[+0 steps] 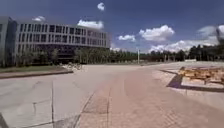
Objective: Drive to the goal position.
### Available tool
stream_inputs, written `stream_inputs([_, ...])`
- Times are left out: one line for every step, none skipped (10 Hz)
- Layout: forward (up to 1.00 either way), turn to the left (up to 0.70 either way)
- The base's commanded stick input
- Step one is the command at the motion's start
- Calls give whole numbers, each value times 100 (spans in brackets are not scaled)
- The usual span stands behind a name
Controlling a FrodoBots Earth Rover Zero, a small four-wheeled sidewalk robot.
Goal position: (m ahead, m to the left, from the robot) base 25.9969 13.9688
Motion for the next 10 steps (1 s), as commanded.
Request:
stream_inputs([85, 0])
stream_inputs([85, 0])
stream_inputs([85, 0])
stream_inputs([85, 0])
stream_inputs([85, 0])
stream_inputs([85, 0])
stream_inputs([85, 0])
stream_inputs([85, 0])
stream_inputs([85, 0])
stream_inputs([85, 0])
